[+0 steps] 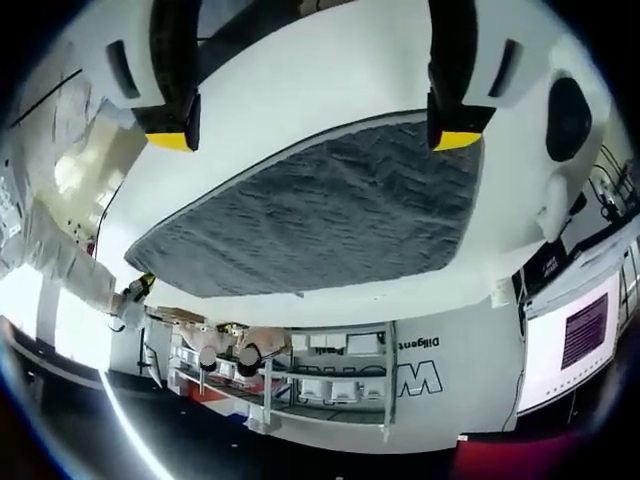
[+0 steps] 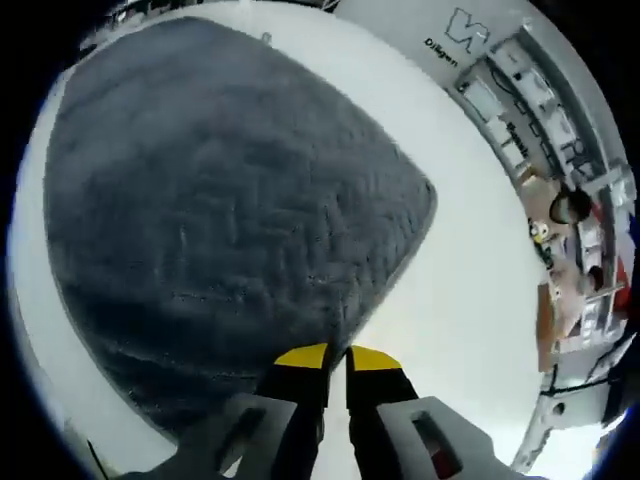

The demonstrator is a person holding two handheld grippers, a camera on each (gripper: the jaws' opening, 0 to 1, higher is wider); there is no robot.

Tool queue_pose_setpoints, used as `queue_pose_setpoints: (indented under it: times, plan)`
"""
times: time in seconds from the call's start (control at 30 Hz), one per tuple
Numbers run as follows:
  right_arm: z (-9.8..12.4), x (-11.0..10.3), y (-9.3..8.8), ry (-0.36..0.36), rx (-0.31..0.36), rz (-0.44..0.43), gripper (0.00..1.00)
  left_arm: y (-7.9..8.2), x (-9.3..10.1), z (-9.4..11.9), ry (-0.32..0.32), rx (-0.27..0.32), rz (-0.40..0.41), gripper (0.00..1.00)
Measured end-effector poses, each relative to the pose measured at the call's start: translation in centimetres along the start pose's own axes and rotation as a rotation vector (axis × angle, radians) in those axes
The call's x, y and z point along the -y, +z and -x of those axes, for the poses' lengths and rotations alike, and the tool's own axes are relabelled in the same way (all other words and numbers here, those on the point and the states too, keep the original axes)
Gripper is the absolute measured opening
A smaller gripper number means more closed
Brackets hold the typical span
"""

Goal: Open the folded towel by lifting each exposed corner and separating the folded layers until the towel lies flat within the target outline without major curled edges

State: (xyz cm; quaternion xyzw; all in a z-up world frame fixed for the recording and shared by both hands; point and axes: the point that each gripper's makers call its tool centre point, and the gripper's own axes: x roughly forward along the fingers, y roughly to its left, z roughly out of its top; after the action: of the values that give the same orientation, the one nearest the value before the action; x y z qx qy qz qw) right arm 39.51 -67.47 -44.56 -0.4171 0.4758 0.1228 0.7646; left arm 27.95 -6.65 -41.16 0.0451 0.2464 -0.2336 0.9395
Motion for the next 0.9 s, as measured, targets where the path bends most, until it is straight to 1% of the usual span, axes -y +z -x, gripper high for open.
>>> queue_pose_setpoints:
  times: [0.03,0.13,0.17,0.23,0.3,0.37,0.43,0.47,0.5,0.53,0.57,0.6,0.63,0.7,0.73,0.77,0.8,0.87,0.9]
  plan:
    - [-0.1,0.3,0.0,-0.022,-0.023,0.026,0.0,0.0,0.0,0.0,0.0,-0.001,0.0,0.93]
    - [-0.3,0.4,0.0,-0.056,-0.052,0.059,0.0,-0.1,-0.1,0.1,-0.002,-0.004,0.0,0.93]
    - [-0.2,0.3,0.0,-0.073,-0.068,0.089,0.0,-0.2,-0.1,0.1,-0.001,-0.005,-0.001,0.93]
    - [-0.2,0.1,-0.1,-0.09,-0.078,0.089,0.0,-0.2,-0.1,0.1,-0.001,-0.008,-0.002,0.93]
    - [-0.1,0.3,-0.2,-0.096,-0.067,0.074,0.0,-0.3,-0.1,0.1,-0.001,-0.009,-0.001,0.93]
    - [0.0,0.4,-0.1,-0.083,-0.024,0.017,0.01,-0.3,-0.1,0.2,-0.002,-0.011,-0.001,0.93]
    - [0.4,1.2,0.0,-0.093,0.047,-0.087,0.08,-0.3,-0.2,0.2,0.0,-0.009,-0.001,0.93]
    - [0.7,1.2,-0.1,-0.071,0.083,-0.152,0.09,-0.2,-0.2,0.2,0.0,-0.008,-0.001,0.93]
    - [0.8,1.1,-0.2,-0.061,0.091,-0.175,0.11,-0.2,-0.2,0.2,0.0,-0.008,-0.001,0.93]
    - [1.2,1.3,-0.5,-0.054,0.117,-0.229,0.14,-0.1,-0.3,0.2,0.002,-0.006,-0.002,0.93]
    - [1.5,1.7,-0.5,-0.06,0.146,-0.266,0.17,-0.1,-0.3,0.2,0.002,-0.005,-0.002,0.93]
    - [2.0,2.1,-0.7,-0.065,0.189,-0.326,0.19,0.0,-0.4,0.2,0.003,-0.004,-0.001,0.92]
    - [2.3,2.1,-0.8,-0.062,0.211,-0.36,0.2,0.0,-0.4,0.2,0.003,-0.004,-0.001,0.92]
    - [3.2,1.7,-0.9,-0.007,0.279,-0.457,0.18,0.0,-0.4,0.1,0.001,-0.008,-0.003,0.92]
    - [3.7,1.1,-0.8,0.043,0.315,-0.494,0.16,0.0,-0.4,0.1,0.0,-0.009,-0.004,0.92]
    - [4.0,0.6,-0.8,0.081,0.333,-0.514,0.15,0.0,-0.4,0.0,-0.001,-0.012,-0.005,0.92]
    - [4.2,-0.3,-1.1,0.148,0.333,-0.534,0.15,0.0,-0.3,0.0,-0.002,-0.013,-0.007,0.92]
    - [4.2,-1.6,-1.3,0.216,0.337,-0.521,0.19,0.1,-0.2,-0.1,-0.004,-0.01,-0.009,0.92]
    - [4.0,-2.6,-1.9,0.236,0.308,-0.537,0.21,0.2,-0.1,-0.2,-0.007,-0.006,-0.008,0.92]
